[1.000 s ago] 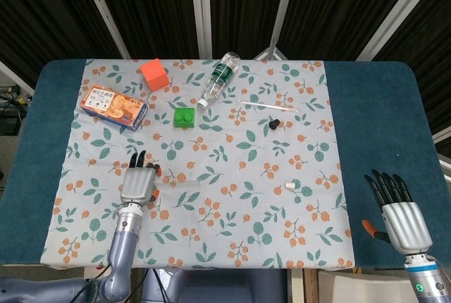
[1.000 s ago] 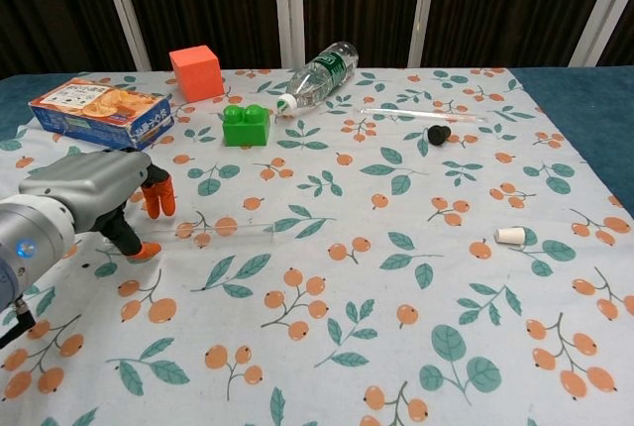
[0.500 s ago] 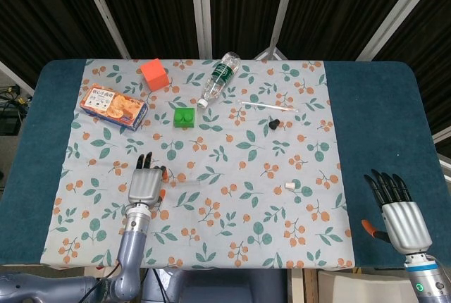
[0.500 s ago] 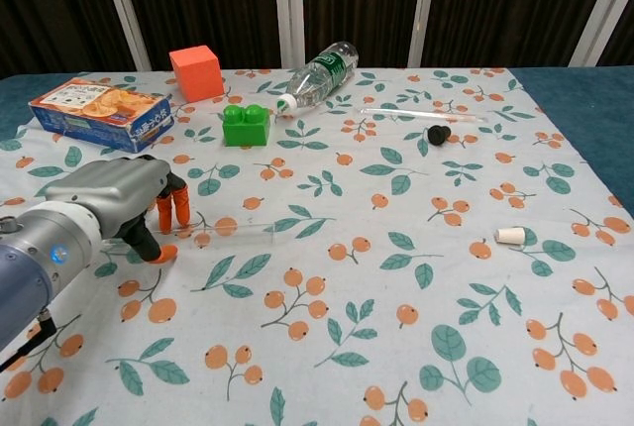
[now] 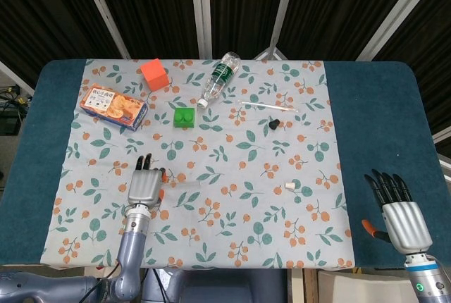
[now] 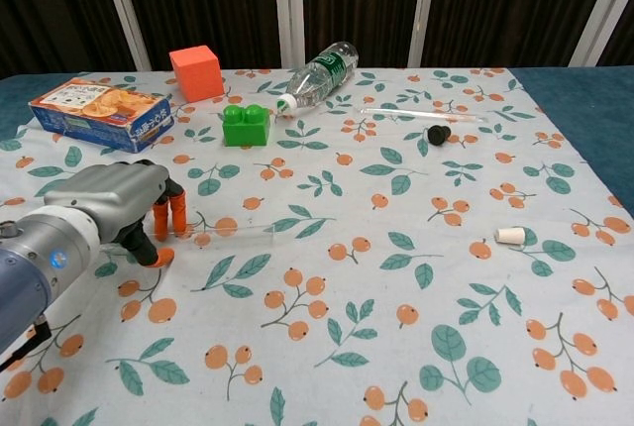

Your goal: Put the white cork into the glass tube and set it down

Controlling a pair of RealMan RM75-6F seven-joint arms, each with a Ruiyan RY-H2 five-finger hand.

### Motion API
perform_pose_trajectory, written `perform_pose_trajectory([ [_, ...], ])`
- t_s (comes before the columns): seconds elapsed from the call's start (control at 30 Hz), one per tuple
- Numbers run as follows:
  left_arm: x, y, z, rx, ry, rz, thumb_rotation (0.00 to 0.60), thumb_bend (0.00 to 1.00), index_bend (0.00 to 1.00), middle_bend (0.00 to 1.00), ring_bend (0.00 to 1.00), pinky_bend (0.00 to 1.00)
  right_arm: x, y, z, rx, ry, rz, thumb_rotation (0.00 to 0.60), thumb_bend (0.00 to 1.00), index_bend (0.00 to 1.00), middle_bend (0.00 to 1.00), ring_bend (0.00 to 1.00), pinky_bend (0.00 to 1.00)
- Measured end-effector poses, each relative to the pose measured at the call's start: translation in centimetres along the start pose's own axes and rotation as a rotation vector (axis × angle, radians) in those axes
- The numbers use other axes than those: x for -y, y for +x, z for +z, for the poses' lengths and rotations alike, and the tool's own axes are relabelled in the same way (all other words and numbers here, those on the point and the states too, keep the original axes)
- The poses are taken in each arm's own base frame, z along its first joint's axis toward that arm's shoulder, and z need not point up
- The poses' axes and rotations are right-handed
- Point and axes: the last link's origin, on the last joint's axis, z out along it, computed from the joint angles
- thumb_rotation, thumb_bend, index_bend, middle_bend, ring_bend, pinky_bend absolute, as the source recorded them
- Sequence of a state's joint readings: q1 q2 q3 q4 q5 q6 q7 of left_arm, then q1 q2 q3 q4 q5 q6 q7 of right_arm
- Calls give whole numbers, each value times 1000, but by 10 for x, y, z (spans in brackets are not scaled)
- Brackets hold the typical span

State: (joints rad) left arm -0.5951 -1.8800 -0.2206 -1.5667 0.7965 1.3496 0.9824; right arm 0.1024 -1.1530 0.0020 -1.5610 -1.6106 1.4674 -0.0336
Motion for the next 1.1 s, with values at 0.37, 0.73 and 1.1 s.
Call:
perform_pose_trajectory([
  [0.37, -2, 2, 0, -25, -21, -8, 600, 723, 542, 594, 89, 0, 0, 0, 0, -3, -1, 0, 600, 250, 0, 0, 0, 0],
  [0.73, -2, 16, -3, -97, -98, -48, 600, 752, 543, 594, 89, 0, 0, 1, 1, -4, -5, -1, 600, 250, 0, 0, 0, 0],
  [1.1, 20, 35, -6, -225, -252, -20, 600, 752, 543, 593, 89, 0, 1, 1, 2, 5, -13, -2, 600, 250, 0, 0, 0, 0],
])
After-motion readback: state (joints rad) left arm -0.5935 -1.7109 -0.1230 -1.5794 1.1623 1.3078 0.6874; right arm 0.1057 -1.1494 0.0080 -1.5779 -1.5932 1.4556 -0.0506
